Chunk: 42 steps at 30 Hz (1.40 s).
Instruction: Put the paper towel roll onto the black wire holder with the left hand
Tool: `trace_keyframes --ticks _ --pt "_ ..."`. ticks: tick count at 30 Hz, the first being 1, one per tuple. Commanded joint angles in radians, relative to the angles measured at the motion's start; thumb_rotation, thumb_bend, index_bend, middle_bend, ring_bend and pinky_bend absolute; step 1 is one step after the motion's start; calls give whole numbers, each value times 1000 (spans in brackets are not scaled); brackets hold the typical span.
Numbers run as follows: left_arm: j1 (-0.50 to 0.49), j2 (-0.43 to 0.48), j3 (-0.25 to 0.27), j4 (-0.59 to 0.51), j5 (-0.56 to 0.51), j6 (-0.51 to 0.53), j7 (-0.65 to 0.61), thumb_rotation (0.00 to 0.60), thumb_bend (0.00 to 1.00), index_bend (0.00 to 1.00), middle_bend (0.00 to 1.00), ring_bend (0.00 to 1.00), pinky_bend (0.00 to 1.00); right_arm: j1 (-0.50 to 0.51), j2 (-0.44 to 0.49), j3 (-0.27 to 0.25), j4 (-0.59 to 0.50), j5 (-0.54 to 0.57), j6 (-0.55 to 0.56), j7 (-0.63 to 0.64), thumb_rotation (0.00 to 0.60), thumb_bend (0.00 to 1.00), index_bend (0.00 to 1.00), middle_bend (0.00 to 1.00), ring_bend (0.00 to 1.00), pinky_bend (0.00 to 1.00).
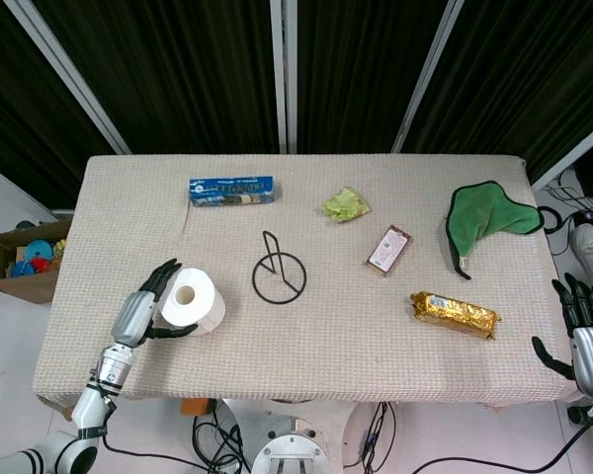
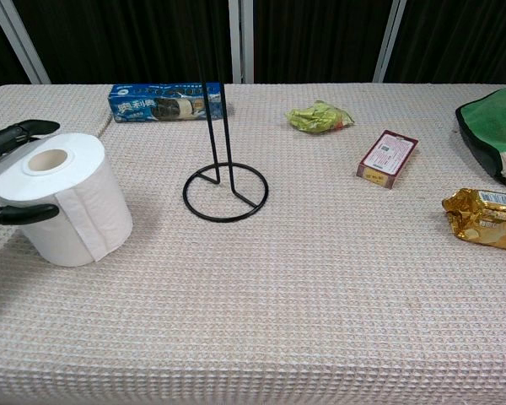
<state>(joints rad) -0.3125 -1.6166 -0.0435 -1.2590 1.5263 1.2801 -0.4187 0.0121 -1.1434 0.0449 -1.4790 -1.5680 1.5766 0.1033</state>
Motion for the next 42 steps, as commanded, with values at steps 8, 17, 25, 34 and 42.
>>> trace_keyframes --ticks 8,17,25,34,42 --pt "-5 5 10 -6 4 0 -2 398 0 0 2 0 161 -5 -2 -1 9 2 4 9 600 233 0 0 0 0" --pt "-14 1 11 -10 2 -7 7 405 0 0 30 0 162 -9 -2 -1 23 5 8 28 600 238 0 0 0 0" --pt "-30 18 15 -35 -7 -41 -24 503 52 0 113 9 163 -7 -2 0 23 6 4 28 600 243 0 0 0 0" --pt "-15 -4 -20 -30 -10 36 -83 600 299 167 435 329 257 -7 -1 -1 19 7 2 24 600 246 0 0 0 0" --pt "-8 48 -47 -98 15 110 -105 600 354 369 554 471 288 -7 -1 -1 16 5 3 22 600 247 0 0 0 0"
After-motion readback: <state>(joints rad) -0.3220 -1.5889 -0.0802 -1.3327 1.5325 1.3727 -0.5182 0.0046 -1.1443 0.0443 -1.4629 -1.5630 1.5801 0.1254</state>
